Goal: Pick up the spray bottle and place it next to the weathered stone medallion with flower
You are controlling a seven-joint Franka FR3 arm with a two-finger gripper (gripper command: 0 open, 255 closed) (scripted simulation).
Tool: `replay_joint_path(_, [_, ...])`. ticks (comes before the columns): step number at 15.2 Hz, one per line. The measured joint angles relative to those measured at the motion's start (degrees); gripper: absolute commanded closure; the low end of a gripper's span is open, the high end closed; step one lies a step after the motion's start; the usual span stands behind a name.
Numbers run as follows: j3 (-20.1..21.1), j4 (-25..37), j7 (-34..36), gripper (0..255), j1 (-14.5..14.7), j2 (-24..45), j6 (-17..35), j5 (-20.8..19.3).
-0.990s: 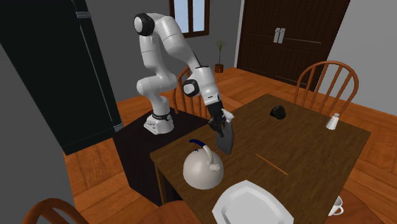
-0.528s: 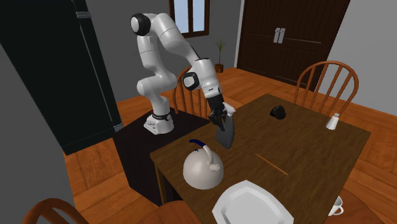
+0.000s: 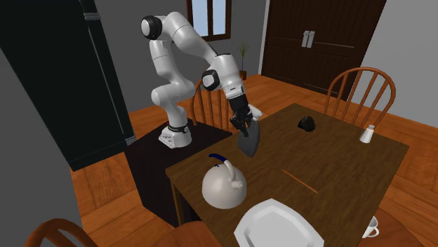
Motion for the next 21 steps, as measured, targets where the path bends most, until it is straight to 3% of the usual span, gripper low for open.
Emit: replay_joint_path(21, [-2.9,11.5,-2.5,255,1.6,-7.6,-19.1,1.3])
